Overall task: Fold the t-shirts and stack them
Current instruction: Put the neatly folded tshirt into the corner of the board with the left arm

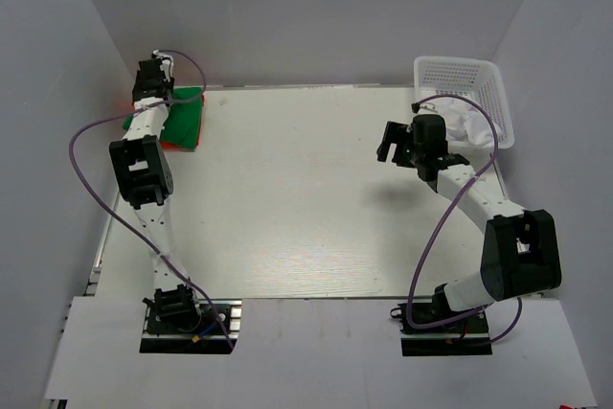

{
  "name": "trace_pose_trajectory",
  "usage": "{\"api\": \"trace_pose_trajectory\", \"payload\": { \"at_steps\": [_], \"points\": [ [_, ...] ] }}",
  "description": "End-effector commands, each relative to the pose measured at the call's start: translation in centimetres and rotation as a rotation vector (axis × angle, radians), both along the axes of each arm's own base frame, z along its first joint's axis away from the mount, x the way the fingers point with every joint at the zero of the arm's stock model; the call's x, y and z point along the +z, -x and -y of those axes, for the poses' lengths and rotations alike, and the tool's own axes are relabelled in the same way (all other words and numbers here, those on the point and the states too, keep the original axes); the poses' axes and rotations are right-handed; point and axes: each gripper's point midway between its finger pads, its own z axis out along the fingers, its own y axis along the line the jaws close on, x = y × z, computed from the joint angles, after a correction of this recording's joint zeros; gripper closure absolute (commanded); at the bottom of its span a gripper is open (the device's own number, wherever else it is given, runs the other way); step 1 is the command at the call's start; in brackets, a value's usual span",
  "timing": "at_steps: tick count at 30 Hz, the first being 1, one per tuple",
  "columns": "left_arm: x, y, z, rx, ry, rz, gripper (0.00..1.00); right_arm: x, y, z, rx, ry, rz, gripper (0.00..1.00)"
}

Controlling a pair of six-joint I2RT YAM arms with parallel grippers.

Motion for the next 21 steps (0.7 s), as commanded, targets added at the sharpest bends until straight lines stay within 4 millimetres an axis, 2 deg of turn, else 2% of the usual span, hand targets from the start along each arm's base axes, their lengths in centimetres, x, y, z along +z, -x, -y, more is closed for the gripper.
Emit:
{"api": "trace_pose_trajectory", "payload": {
  "at_steps": [1, 3, 4, 6, 8, 9, 11, 12, 13, 15, 16, 17, 18, 19, 20, 21],
  "points": [
    [5.4, -1.2, -1.7, 0.080, -0.040, 0.156, 0.30, 2.6, -1.3, -0.2, -0.009, -0.018, 0.070, 0.09],
    [6.1, -1.3, -1.7, 0.101, -0.026, 0.179, 0.04, 2.7, -1.3, -0.3, -0.010, -0.019, 0.069, 0.09],
    [6.1, -1.3, -1.7, 0.105, -0.019, 0.184, 0.00, 3.1, -1.4, -0.2, -0.013, -0.021, 0.078, 0.09],
    [6.2, -1.6, -0.9, 0.100, 0.009, 0.199, 0.00, 3.2, -1.3, -0.3, -0.012, -0.021, 0.079, 0.09],
    [7.7, -1.3, -0.7, 0.112, 0.027, 0.231, 0.00, 3.7, -1.3, -0.3, -0.011, -0.026, 0.092, 0.09],
    [7.8, -1.3, -0.6, 0.126, 0.052, 0.239, 0.00, 3.7, -1.2, -0.3, -0.011, -0.025, 0.090, 0.09],
    [9.1, -1.0, 1.0, 0.104, 0.117, 0.247, 0.00, 4.3, -1.0, -0.3, -0.010, -0.029, 0.105, 0.09],
    [11.0, -0.6, 2.0, 0.098, 0.183, 0.285, 0.00, 4.4, -0.8, 0.0, -0.016, -0.028, 0.109, 0.09],
    [11.7, -0.9, 4.5, 0.017, 0.276, 0.291, 0.00, 4.9, -0.7, 0.0, -0.017, -0.030, 0.122, 0.09],
    [11.9, 0.2, 7.9, -0.055, 0.448, 0.275, 0.00, 4.6, -0.1, 0.1, -0.014, -0.035, 0.116, 0.09],
    [14.9, 1.3, 10.5, -0.161, 0.541, 0.306, 0.00, 4.6, 0.0, 0.0, -0.014, -0.038, 0.116, 0.09],
    [16.3, 1.6, 12.4, -0.213, 0.587, 0.341, 0.00, 4.9, 0.6, -0.3, 0.009, -0.053, 0.127, 0.09],
    [14.3, 3.0, 13.6, -0.208, 0.666, 0.304, 0.00, 4.4, 1.1, -0.4, 0.019, -0.063, 0.122, 0.09],
    [17.7, 4.8, 16.3, -0.278, 0.702, 0.352, 0.00, 4.2, 1.5, -1.0, 0.040, -0.085, 0.117, 0.09],
    [18.7, 5.5, 17.4, -0.296, 0.721, 0.391, 0.00, 4.0, 2.2, -1.5, 0.075, -0.112, 0.141, 0.09],
    [15.7, 7.2, 19.0, -0.300, 0.771, 0.328, 0.00, 3.9, 2.6, -1.8, 0.090, -0.122, 0.144, 0.09]
  ]
}}
